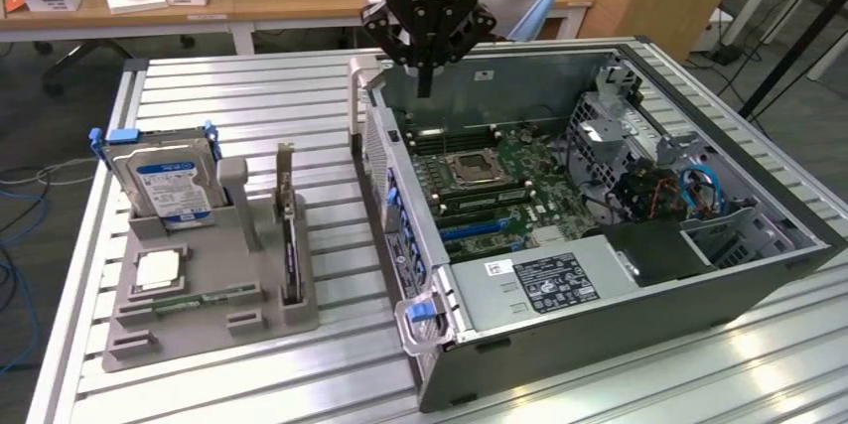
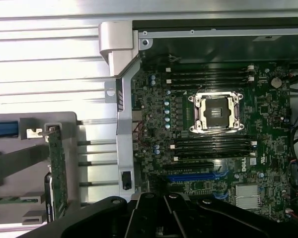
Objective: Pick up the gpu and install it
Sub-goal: 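Reach for the gpu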
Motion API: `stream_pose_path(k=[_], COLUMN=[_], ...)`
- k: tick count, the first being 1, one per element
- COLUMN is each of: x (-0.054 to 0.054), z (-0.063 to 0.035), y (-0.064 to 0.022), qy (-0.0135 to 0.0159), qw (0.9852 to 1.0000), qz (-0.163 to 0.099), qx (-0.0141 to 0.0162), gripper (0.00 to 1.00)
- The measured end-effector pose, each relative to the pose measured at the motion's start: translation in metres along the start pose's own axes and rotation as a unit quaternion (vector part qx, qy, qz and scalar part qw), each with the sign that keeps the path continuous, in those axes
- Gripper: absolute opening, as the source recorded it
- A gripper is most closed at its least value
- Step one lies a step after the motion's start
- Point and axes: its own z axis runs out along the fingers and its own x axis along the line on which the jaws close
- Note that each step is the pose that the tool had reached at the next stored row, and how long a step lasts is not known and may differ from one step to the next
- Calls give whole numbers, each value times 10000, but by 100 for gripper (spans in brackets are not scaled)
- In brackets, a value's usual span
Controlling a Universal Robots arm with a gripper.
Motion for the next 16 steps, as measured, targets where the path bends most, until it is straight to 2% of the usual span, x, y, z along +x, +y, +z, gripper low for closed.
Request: stream_pose_path(k=[16], x=[102], z=[5], y=[-8], qy=[0], qw=[10000], qz=[0], qx=[0], gripper=[11])
